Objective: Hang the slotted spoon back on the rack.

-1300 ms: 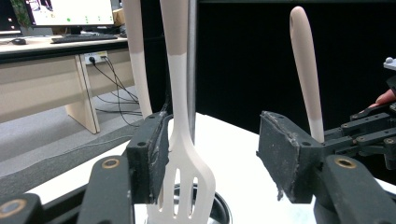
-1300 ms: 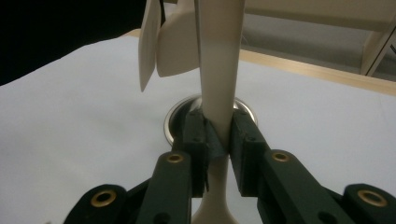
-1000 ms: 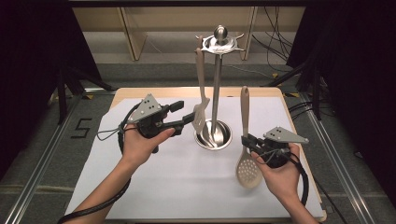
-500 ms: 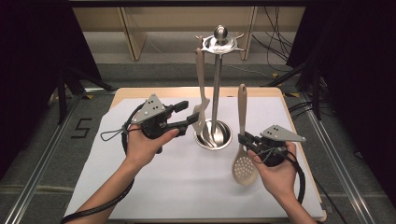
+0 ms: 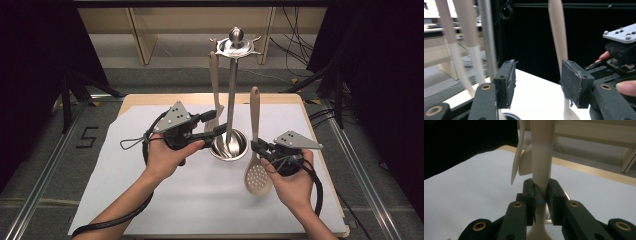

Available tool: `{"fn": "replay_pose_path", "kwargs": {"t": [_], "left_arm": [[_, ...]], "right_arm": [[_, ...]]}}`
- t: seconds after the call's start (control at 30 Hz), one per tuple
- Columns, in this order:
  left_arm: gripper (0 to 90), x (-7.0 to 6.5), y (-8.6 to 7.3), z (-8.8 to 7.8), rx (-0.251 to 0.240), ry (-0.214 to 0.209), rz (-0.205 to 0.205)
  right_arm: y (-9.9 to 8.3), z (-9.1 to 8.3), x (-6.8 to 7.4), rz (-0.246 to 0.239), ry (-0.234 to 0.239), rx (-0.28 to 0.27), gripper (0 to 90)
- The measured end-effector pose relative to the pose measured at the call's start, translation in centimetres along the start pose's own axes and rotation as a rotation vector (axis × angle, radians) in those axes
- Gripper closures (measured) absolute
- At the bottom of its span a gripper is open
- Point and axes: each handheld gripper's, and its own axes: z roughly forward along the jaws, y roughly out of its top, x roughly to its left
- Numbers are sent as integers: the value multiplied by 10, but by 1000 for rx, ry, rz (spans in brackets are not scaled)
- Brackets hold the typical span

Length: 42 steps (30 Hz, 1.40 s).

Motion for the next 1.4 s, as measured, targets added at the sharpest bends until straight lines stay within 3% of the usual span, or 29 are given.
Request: {"fn": "replay_pose_path", "kwargs": {"t": [0.03,0.07,0.13,0.17,0.23,0.3,0.33,0.43,0.53,0.73,0.9,1.0,1.07,1.13,1.33,1.4], "left_arm": [[454,-1,1,3,-1,-3,-1],[456,-3,2,6,-1,-7,4],[459,-8,3,11,4,-23,5],[462,-9,4,13,6,-27,12],[466,-13,4,19,11,-37,17],[478,-15,5,23,12,-40,17],[487,-17,5,25,13,-41,13],[508,-19,5,28,20,-42,12],[519,-20,4,30,24,-36,6],[549,-22,6,36,17,-49,-11],[585,-24,7,42,16,-56,-10],[622,-25,7,45,14,-62,-5],[661,-25,8,45,3,-66,-10],[700,-25,9,45,-4,-68,-4],[744,-22,11,43,-18,-126,-34],[747,-21,13,42,-16,-148,-28]], "right_arm": [[1,0,0,-24,-10,-9,787],[1,2,0,-26,16,-15,787],[3,0,2,-17,1,2,787],[3,3,0,-67,10,-32,787],[3,1,5,-20,0,-9,787],[3,2,7,-14,2,-6,787],[3,3,5,-54,-8,-20,787],[4,3,9,-19,-6,-11,787],[5,3,13,-12,-14,-20,787],[8,4,15,-37,-3,-10,787],[9,5,16,-57,-11,-31,787],[9,5,18,-55,-10,-37,787],[9,3,21,-27,-7,-21,787],[9,3,21,-47,-17,-32,787],[11,3,22,-66,-5,-44,785],[11,2,24,-48,9,-45,784]]}}
